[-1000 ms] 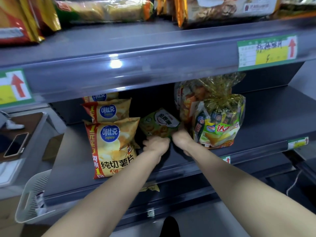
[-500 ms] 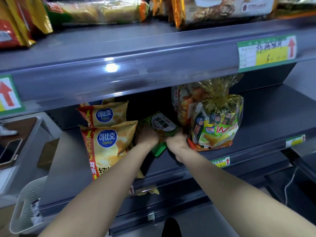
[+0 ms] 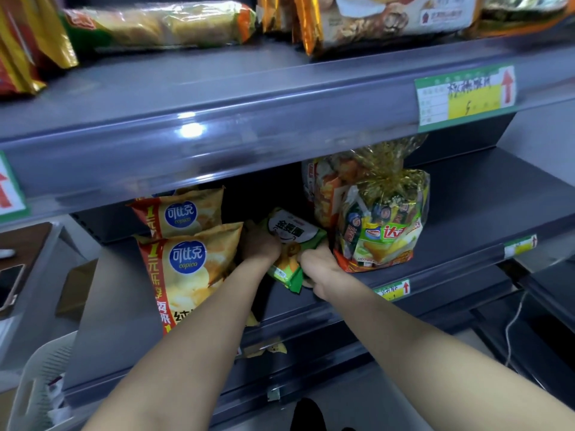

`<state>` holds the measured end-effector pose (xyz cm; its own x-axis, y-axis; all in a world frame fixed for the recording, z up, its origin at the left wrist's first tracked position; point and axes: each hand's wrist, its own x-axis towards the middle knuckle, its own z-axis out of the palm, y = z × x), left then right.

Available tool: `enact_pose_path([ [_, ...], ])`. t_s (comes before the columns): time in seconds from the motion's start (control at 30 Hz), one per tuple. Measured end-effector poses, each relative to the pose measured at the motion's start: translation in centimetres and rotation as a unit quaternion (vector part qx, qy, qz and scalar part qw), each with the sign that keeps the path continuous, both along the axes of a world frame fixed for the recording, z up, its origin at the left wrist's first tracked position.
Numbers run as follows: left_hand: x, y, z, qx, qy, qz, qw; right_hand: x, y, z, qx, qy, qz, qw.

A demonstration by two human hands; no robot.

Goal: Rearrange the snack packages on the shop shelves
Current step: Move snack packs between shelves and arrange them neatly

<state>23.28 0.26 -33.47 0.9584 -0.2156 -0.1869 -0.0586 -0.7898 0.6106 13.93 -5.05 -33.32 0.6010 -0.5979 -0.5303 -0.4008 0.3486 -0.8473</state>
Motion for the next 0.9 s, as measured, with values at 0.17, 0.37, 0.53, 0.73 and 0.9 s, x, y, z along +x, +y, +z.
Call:
enact_pose_path([
  [0.17,-2.2,-0.7,1.7,0.085,0.024,0.019,0.996,-1.3,0.0,0.4,0.004,-0.025,-0.005,1.000],
  [0.37,-5.1,-1.7,5.4,0.079,-0.007,0.050,0.996,-4.0,-0.6,2.1,0.032,-0.011,0.048,0.998],
  [0.53,-8.1,-1.2,8.9,0.059,-0.051,0.013,0.997,-5.8,-1.1,3.7,0.050,-0.029,0.067,0.996],
  [0.73,-10.3,1.7,12.6,0.012,-0.069,-0.057,0.996,-7.1,-1.0,6.5,0.049,-0.079,0.080,0.992],
  [0.9,-11.9,4.5,13.7,-0.006,-0.084,-0.021,0.996,-8.5,-0.3,7.9,0.028,-0.107,0.096,0.989],
])
